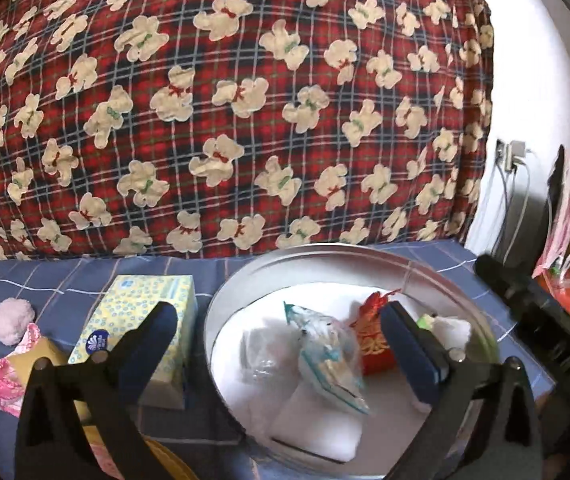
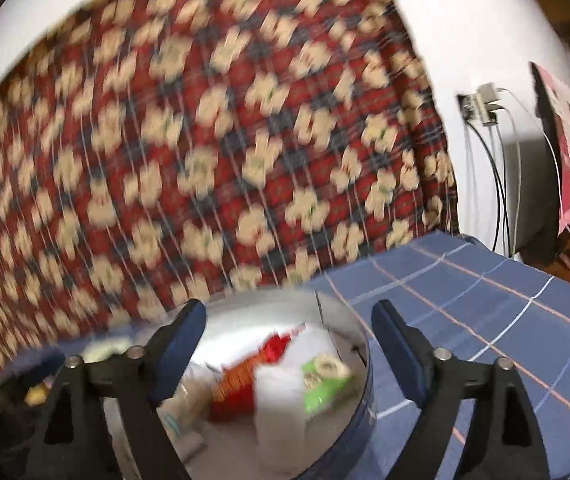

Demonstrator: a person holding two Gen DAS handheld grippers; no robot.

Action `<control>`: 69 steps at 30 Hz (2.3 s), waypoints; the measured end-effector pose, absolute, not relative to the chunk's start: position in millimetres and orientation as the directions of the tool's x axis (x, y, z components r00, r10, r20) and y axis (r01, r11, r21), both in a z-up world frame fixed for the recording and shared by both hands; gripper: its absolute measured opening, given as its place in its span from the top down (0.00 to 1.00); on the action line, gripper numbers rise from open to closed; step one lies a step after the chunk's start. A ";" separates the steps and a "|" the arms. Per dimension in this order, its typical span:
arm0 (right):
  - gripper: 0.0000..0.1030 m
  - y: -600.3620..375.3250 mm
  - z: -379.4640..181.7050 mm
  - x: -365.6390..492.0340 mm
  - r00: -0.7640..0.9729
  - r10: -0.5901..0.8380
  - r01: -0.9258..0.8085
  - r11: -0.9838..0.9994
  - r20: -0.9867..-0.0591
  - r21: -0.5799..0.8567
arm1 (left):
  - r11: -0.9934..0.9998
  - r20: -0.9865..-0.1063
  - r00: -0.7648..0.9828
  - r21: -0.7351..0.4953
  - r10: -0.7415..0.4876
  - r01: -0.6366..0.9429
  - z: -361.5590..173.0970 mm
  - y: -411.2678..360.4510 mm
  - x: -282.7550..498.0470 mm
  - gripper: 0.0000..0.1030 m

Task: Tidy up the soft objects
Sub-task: 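Open the right tool to drop the foam roll while the left tool drops the swab bag into the tin, then withdraw both open tools from the tin toward the remaining pile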

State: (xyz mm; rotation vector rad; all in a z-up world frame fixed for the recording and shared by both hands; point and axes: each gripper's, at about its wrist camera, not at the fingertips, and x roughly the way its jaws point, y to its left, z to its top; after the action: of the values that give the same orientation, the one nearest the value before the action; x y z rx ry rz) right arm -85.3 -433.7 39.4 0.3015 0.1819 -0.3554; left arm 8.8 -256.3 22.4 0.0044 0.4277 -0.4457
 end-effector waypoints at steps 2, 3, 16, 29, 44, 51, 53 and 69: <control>0.15 -434.4 40.7 -86.5 0.923 -0.321 0.372 0.888 -0.214 0.272 | 0.897 -0.395 0.811 -0.097 -0.432 0.430 24.8 -252.7 6.4 0.00; 0.15 -433.9 40.4 -85.4 0.918 -0.332 0.383 0.885 -0.219 0.266 | 0.899 -0.395 0.814 -0.093 -0.427 0.427 24.5 -251.7 5.5 0.00; 0.15 -423.9 45.3 -103.1 0.877 -0.471 0.479 0.846 -0.091 0.233 | 0.920 -0.376 0.848 -0.040 -0.374 0.389 20.9 -243.2 -1.9 0.00; 0.15 -396.1 44.1 -107.4 0.860 -0.510 0.506 0.848 -0.017 0.161 | 0.938 -0.335 0.889 0.041 -0.311 0.344 15.8 -226.8 -16.8 0.00; 0.15 -379.5 41.2 -115.6 0.861 -0.507 0.507 0.845 -0.044 0.171 | 0.937 -0.350 0.879 0.015 -0.323 0.350 11.9 -196.5 -27.9 0.00; 0.15 -363.8 42.0 -125.8 0.861 -0.508 0.506 0.849 -0.026 0.155 | 0.943 -0.363 0.877 -0.013 -0.315 0.333 10.4 -175.0 -26.7 0.00; 0.15 -356.5 41.8 -126.2 0.869 -0.494 0.493 0.857 -0.034 0.151 | 0.945 -0.362 0.880 -0.014 -0.309 0.326 10.3 -170.1 -26.7 0.00; 0.15 -271.9 34.0 -103.9 0.947 -0.301 0.315 0.938 -0.110 0.143 | 0.971 -0.374 0.901 0.004 -0.222 0.241 5.0 -101.7 -15.3 0.00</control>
State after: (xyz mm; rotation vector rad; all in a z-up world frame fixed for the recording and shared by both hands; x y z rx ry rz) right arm -103.9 -271.9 34.0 0.1599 0.0871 -0.3151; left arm -15.3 -101.7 5.0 0.0502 0.3806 -0.2395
